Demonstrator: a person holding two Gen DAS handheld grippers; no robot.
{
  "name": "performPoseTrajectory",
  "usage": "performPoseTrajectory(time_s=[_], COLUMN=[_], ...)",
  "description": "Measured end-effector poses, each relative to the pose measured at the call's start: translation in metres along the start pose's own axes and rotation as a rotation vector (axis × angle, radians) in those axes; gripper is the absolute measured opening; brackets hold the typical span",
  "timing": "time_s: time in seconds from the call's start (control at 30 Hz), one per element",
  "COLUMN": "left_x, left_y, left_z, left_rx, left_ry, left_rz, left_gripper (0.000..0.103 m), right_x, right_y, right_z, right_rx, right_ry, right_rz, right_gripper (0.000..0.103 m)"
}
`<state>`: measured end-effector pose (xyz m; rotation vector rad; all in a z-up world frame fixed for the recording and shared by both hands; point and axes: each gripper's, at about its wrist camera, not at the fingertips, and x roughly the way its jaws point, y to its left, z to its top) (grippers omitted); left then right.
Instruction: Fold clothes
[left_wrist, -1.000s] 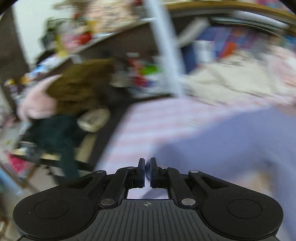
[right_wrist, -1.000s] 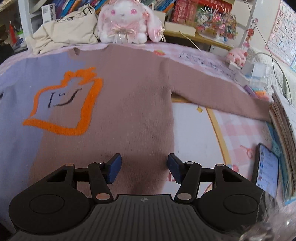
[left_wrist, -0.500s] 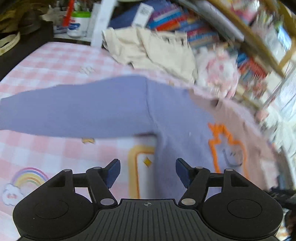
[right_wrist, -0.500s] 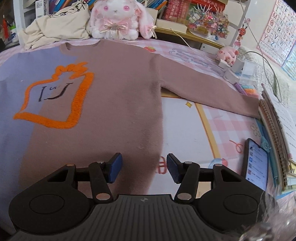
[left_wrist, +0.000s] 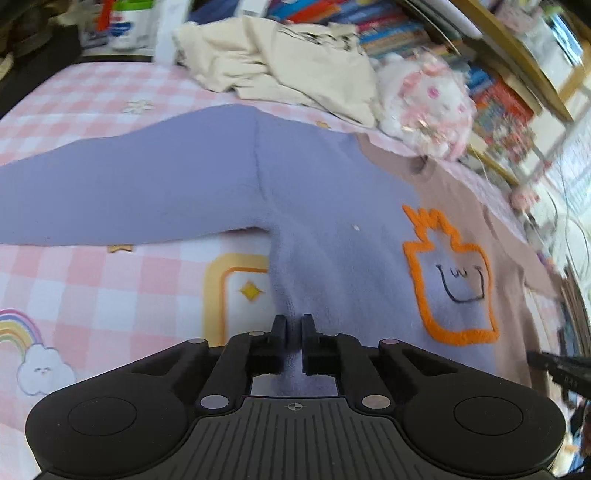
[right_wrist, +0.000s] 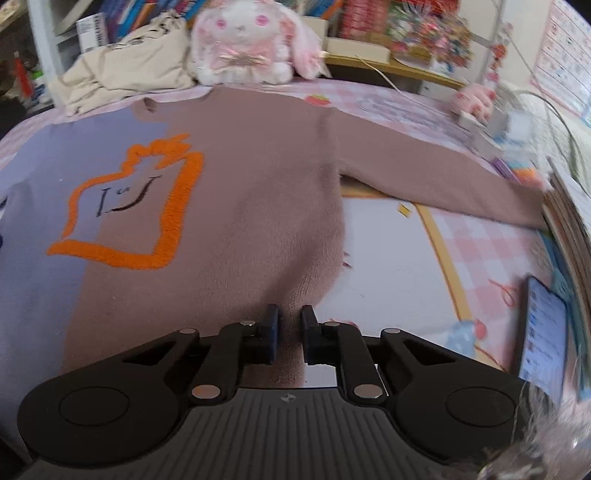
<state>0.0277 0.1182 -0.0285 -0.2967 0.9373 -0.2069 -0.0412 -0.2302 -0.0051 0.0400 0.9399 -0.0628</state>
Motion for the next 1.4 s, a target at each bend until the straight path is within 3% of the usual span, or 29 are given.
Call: performPoseTrajectory(time_s=[0.13, 0.27, 0.33, 0.47, 0.6, 0.73, 0.77, 0.83, 0.87, 0.93, 1.03, 1.07, 1.13, 1.27, 1.33, 1.4], left_x=[-0.001, -0.004, -0.012, -0.025, -0.035, -0.035, -0.035, -0.034, -0.035, -0.039, -0.041, -0.037, -0.015, 0.013, -0.007, -0.032], left_y=[0.019, 0.034, 0.040, 0.046, 0.047, 0.035, 0.030, 0.024, 0.022, 0.009, -0.022, -0.034, -0.055, -0.067, -0.060, -0.044], left_z=[0.013, 0.017, 0.014, -0.003, -0.024, -0.038, -0.041, -0.040, -0.037, -0.027, -0.006, 0.002, 0.014, 0.013, 0.008, -0.001], left_rx=[-0.033, -0.118, -0.168, -0.245, -0.318, -0.351, -0.351, -0.354, -0.362, -0.362, -0.312, -0.283, -0.214, -0.192, -0.192, -0.209], left_ry=[-0.017, -0.026, -0.038, -0.007, 0.025, 0.048, 0.044, 0.036, 0.029, -0.007, -0.087, -0.100, -0.053, 0.058, -0.012, -0.078], left_rz=[0.045, -0.013, -0.039, -0.062, -0.092, -0.139, -0.142, -0.089, -0.076, -0.095, -0.220, -0.278, -0.367, -0.238, -0.264, -0.236], left_gripper=[0.003, 0.005, 0.012, 0.036, 0.049, 0.049, 0.045, 0.021, 0.009, 0.009, 0.010, 0.017, 0.018, 0.016, 0.018, 0.027], right_x=[0.006, 0.005, 0.001, -0.009, -0.019, -0.021, -0.020, -0.018, -0.017, -0.015, -0.011, -0.010, -0.007, -0.005, -0.005, -0.005], right_y=[0.013, 0.020, 0.016, 0.001, -0.010, -0.012, -0.012, -0.011, -0.011, -0.010, -0.009, -0.009, -0.010, -0.009, -0.009, -0.010], right_z=[0.006, 0.006, 0.002, -0.009, -0.017, -0.016, -0.015, -0.013, -0.012, -0.009, -0.006, -0.005, -0.004, -0.005, -0.007, -0.009], right_rx=[-0.015, -0.034, -0.015, 0.047, 0.089, 0.068, 0.057, 0.033, 0.021, -0.003, -0.038, -0.048, -0.062, -0.106, -0.130, -0.150], right_ry=[-0.014, -0.017, -0.013, 0.001, 0.011, 0.033, 0.038, 0.050, 0.055, 0.067, 0.076, 0.075, 0.076, 0.069, 0.061, 0.052], right_rz=[0.046, 0.038, 0.047, 0.080, 0.102, 0.132, 0.142, 0.162, 0.172, 0.192, 0.211, 0.213, 0.222, 0.234, 0.238, 0.243], right_gripper=[0.011, 0.013, 0.016, 0.026, 0.029, 0.029, 0.026, 0.013, 0.013, 0.012, 0.012, 0.012, 0.012, 0.013, 0.014, 0.017])
